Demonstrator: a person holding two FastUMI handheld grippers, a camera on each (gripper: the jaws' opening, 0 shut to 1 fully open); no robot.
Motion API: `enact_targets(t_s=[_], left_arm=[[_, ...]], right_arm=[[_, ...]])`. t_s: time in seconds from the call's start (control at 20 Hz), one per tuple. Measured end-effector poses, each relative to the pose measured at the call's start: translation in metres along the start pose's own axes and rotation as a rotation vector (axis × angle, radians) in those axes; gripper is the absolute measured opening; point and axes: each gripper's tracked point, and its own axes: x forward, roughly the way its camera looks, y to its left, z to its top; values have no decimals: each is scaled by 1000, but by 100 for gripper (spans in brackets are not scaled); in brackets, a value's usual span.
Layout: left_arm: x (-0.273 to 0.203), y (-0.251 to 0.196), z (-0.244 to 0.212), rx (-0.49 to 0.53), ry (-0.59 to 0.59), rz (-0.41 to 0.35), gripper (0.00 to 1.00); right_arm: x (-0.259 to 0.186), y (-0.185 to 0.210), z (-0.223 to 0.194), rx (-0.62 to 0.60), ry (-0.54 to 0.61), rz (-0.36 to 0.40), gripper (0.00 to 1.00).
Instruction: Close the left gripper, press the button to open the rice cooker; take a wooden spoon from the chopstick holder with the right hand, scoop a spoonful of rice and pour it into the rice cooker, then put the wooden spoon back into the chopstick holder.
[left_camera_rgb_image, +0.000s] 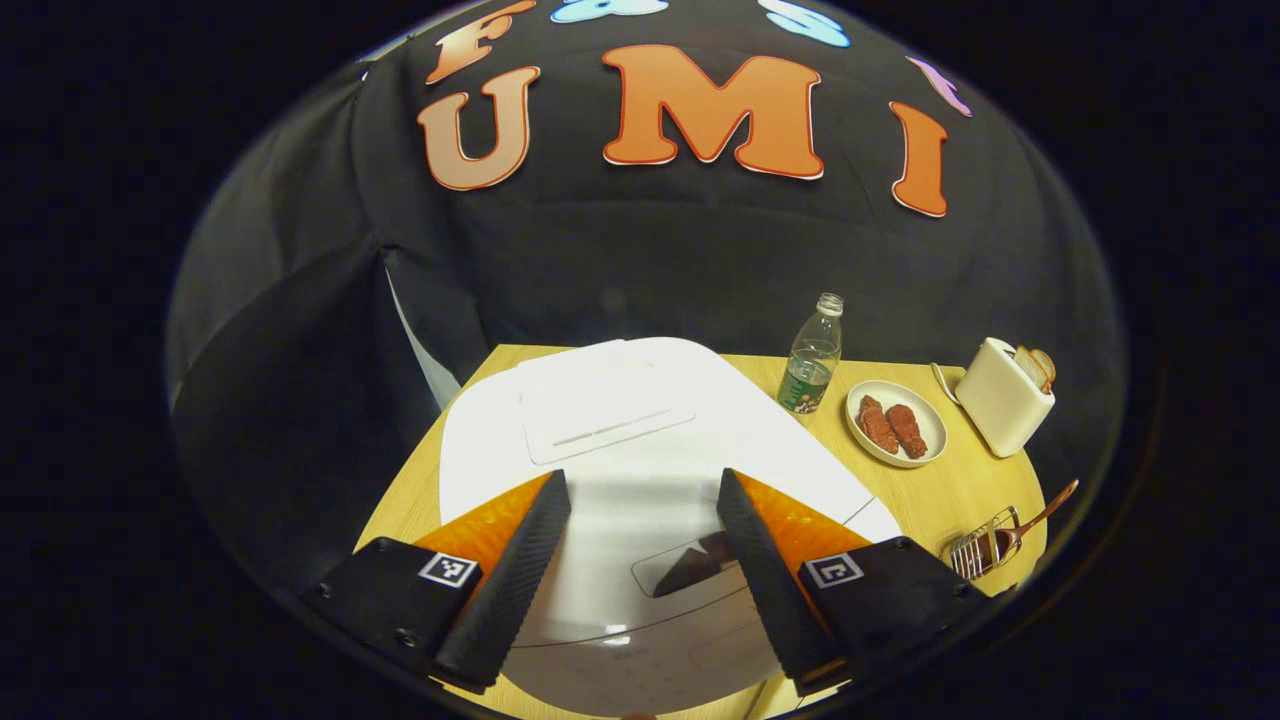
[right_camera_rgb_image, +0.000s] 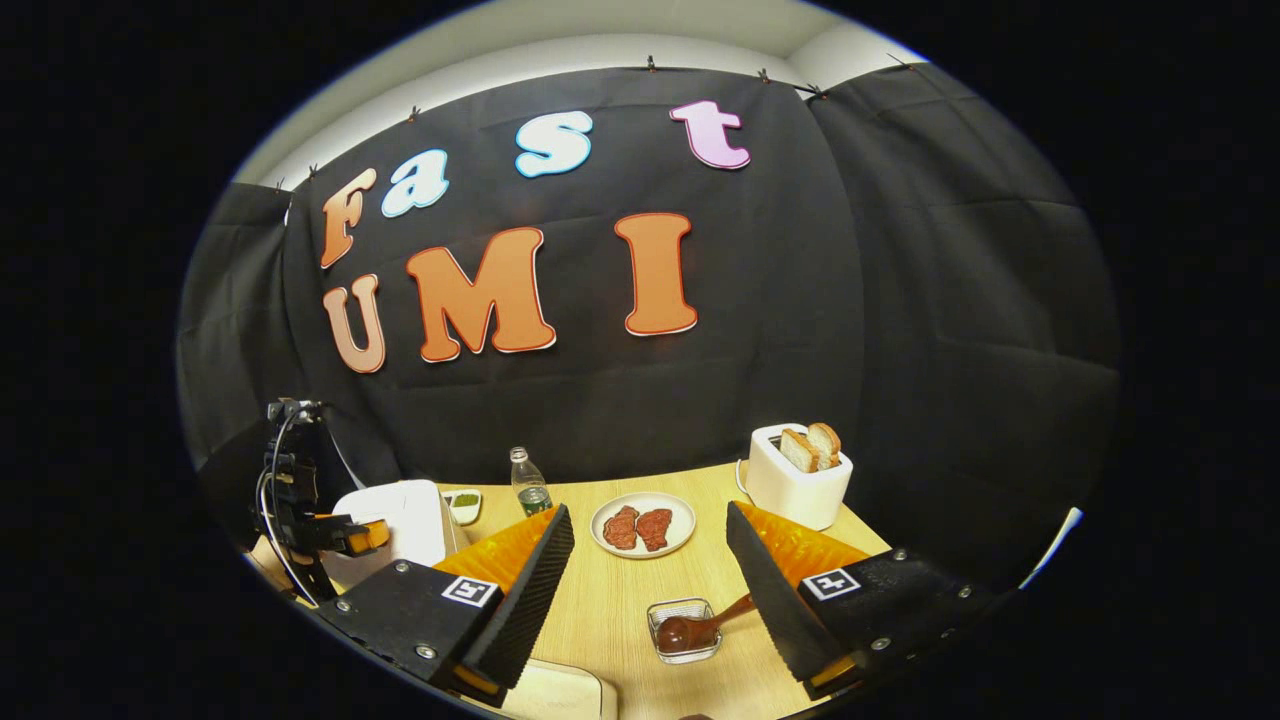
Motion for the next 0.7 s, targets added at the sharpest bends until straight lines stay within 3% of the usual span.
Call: enact_targets(t_s=[0.3,0.7], left_arm=[[-15,14,9,-17,41,-20,100],[-101,37,112,-46,-200,-61,99]], right_arm=[[-7,-10,6,-12,-12,-17,95],[-14,-11,50,-49,-93,-25,95]])
